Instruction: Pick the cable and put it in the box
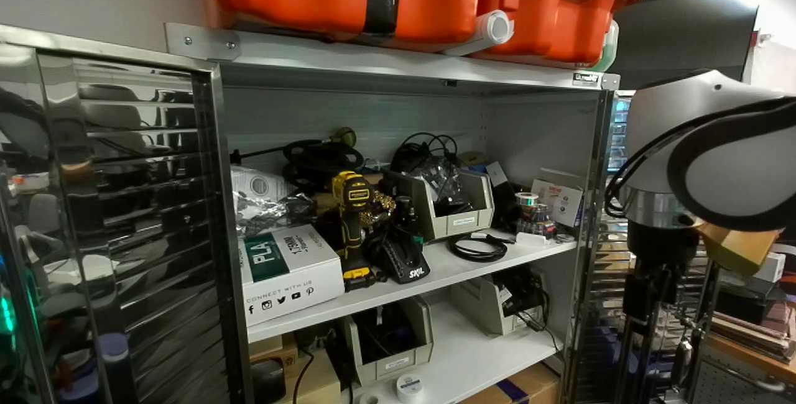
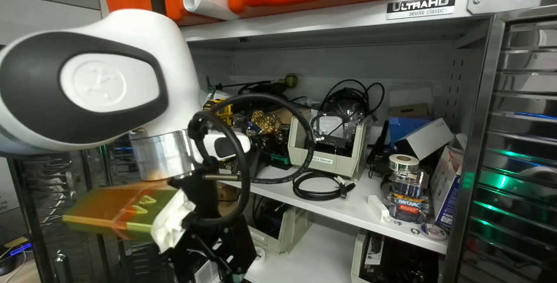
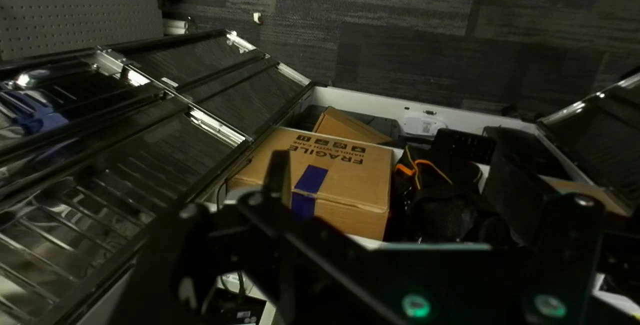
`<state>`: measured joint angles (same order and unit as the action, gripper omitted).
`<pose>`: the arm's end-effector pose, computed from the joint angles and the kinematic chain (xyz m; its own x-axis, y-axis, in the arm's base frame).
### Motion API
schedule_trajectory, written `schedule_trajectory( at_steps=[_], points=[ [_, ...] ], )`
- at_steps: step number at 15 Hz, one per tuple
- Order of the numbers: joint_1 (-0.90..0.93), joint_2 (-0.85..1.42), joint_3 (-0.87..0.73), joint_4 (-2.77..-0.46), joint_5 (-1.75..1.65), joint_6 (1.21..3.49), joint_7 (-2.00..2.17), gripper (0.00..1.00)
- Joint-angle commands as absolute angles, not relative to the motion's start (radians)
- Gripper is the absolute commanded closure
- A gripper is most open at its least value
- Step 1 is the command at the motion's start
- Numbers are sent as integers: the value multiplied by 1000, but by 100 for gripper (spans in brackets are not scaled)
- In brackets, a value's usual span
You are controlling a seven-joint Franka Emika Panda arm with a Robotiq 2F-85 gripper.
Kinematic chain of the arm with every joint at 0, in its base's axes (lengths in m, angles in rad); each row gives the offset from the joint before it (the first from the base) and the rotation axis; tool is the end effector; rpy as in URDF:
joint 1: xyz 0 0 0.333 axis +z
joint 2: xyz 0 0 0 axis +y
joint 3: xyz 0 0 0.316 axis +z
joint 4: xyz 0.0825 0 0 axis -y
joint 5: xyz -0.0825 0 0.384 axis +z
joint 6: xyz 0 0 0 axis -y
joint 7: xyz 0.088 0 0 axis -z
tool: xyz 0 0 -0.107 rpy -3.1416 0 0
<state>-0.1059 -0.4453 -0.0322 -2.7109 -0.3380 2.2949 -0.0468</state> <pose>0.3736 -0.0585 0.3676 0.9913 0.1315 -0.0080 0.1295 -0.9617 0.2415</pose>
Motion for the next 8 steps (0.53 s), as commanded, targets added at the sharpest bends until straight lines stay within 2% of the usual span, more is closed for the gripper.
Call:
schedule_trajectory(
  at_steps=[1,8],
  points=[
    [-140,-285,-25,-2593,-351,2395,57,0],
    [-152,-49,-49,-2380,-300,2427,200,0]
  ],
)
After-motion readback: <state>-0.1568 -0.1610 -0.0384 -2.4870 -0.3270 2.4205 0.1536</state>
